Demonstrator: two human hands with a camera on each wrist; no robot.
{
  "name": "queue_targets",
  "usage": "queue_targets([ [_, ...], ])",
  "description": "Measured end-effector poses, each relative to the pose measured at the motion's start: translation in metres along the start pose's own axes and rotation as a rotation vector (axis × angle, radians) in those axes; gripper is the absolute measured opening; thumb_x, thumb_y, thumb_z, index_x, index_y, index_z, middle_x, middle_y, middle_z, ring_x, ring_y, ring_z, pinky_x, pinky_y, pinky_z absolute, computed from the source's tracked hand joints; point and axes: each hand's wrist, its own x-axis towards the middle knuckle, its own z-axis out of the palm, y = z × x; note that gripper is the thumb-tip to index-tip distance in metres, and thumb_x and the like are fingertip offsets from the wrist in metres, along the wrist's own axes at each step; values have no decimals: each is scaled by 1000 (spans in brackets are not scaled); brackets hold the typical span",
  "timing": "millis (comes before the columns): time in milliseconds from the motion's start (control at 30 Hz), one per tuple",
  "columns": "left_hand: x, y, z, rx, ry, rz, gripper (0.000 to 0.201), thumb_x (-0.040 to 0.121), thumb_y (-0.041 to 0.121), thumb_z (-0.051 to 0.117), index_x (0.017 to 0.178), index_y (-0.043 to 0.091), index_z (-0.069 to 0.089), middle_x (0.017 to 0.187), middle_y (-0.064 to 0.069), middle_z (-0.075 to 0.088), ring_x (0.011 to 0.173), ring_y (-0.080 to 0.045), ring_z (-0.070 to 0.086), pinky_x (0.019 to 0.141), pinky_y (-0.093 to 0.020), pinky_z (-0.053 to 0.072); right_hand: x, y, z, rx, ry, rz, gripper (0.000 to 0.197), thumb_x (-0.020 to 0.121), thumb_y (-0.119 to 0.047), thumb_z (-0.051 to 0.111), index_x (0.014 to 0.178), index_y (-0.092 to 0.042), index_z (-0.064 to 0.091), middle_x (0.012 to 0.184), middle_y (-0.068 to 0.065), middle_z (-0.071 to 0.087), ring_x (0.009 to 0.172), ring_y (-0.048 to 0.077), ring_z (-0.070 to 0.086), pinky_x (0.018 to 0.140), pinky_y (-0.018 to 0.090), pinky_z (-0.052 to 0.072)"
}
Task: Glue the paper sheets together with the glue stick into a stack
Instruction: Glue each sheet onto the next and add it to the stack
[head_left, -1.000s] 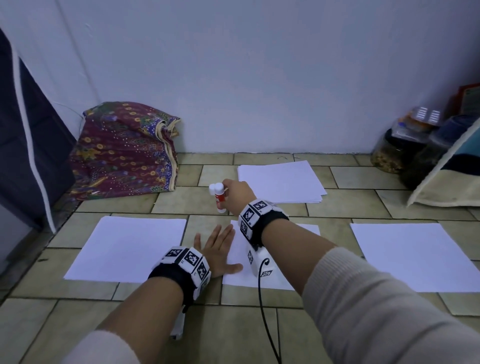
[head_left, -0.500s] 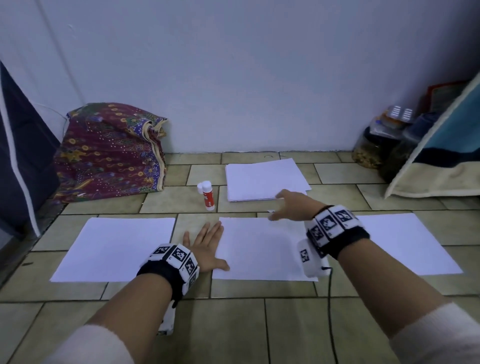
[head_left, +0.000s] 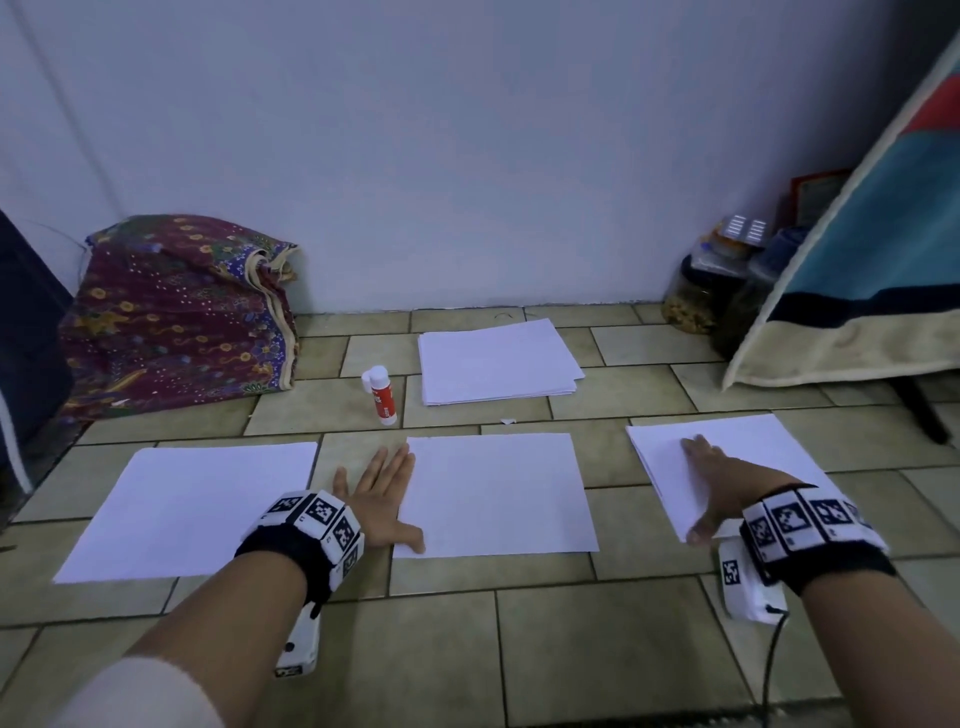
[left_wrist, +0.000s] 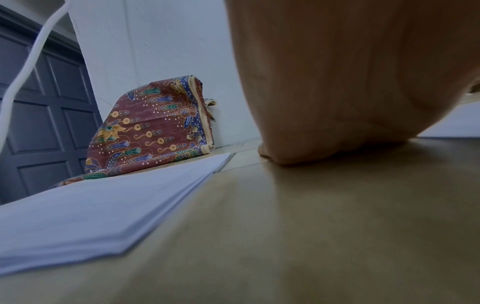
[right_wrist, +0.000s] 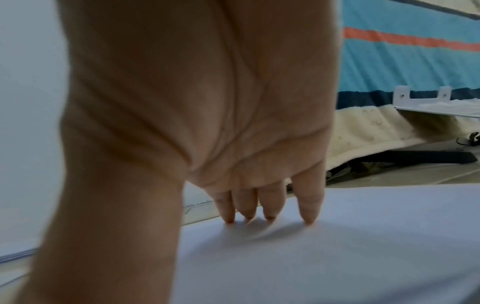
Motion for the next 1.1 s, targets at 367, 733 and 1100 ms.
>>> queue_targets([
  [367,-4,-2,-7,-37,4,33,130,60,68,60,151,18,-18,158,5,-24,146,-17,-20,116,-55,-5,-14,5,-31,204,370,1,46,97,-18,49,141,-9,39,112,15,62,96,26,55,74,28,33],
  [733,4,1,3,-2,43,35,116,81,61,62,150,14,-19,155,5,-31,145,-20,-24,113,-63,-4,-31,-173,1,207,189,-247,61,94,-21,45,147,-6,19,152,9,25,143,28,18,115,52,16],
  [1100,4,2,6,13,62,11,114,82,61,60,151,16,-19,156,6,-28,145,-20,-24,113,-61,-5,-12,-240,27,237,61,-246,76,97,-38,46,148,5,9,154,19,17,144,35,11,117,50,9],
])
